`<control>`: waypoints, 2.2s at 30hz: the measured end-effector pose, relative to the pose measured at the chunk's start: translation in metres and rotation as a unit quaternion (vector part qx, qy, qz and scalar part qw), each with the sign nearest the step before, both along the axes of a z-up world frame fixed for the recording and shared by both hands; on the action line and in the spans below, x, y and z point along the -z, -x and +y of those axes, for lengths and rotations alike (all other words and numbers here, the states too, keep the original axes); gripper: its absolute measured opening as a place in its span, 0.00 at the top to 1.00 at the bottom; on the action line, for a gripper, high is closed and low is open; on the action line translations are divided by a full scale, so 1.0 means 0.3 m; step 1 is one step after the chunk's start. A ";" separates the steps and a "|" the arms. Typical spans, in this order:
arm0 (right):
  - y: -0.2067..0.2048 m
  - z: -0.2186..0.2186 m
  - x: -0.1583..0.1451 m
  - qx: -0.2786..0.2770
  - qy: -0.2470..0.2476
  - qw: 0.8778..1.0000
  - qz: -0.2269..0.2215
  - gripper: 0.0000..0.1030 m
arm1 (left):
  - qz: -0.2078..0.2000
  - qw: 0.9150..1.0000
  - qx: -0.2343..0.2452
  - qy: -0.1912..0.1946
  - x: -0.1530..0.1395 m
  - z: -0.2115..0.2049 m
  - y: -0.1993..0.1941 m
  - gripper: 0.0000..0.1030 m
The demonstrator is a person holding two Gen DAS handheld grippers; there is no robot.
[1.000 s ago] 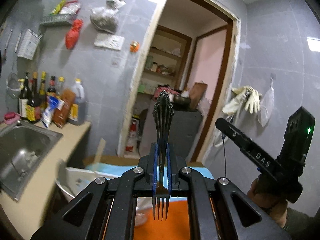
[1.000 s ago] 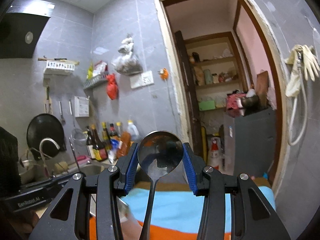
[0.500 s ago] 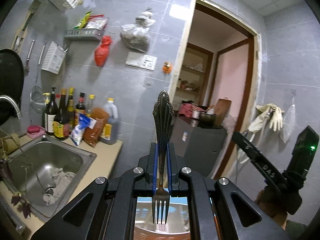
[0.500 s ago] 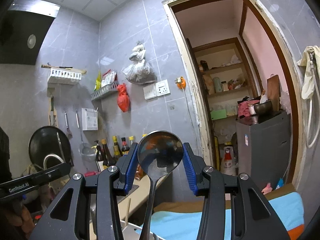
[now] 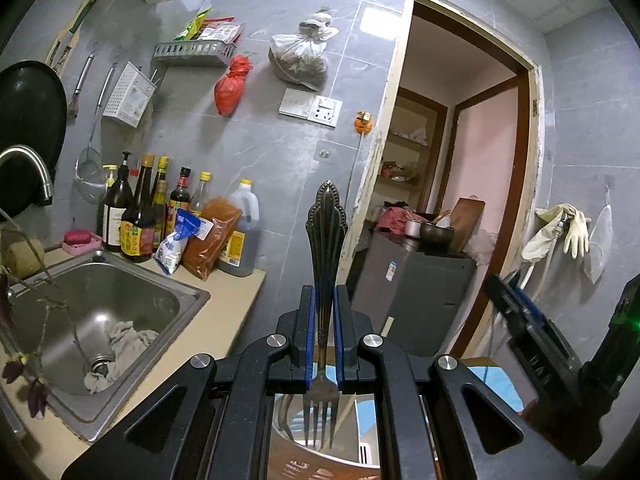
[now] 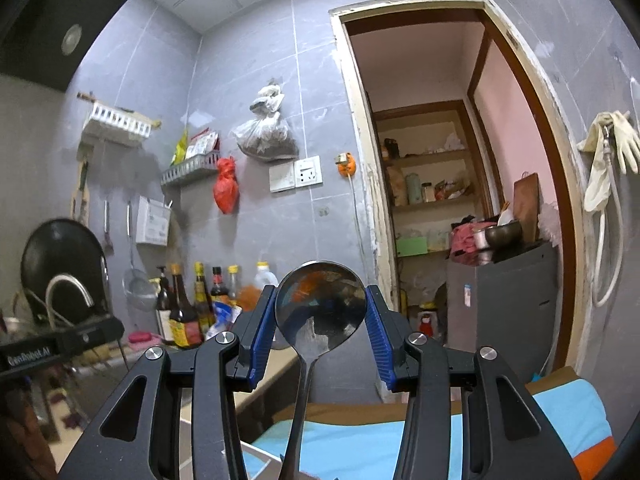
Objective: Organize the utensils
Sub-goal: 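Carry the fork with the left tool and the spoon with the right tool, dropping both into the caddy, then move both tools back down to the remaining chopsticks and knife on the cloth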
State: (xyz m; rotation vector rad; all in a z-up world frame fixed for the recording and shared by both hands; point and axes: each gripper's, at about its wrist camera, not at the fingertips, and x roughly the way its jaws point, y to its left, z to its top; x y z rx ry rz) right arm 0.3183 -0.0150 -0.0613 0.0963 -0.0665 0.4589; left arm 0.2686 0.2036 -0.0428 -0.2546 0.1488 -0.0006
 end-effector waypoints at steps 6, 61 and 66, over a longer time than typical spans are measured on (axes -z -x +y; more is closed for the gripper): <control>0.018 0.041 0.066 0.003 0.028 1.000 -0.012 0.60 | -0.005 1.000 0.006 -0.016 0.041 -0.028 -0.007 0.94; 0.174 -0.585 -0.132 0.040 0.029 0.996 0.069 0.00 | -0.002 0.998 0.049 -0.039 -0.112 -0.471 0.079 0.04; 0.189 -0.666 -0.088 0.058 0.042 0.994 0.080 0.00 | 0.004 0.998 0.053 -0.042 -0.077 -0.561 0.084 0.04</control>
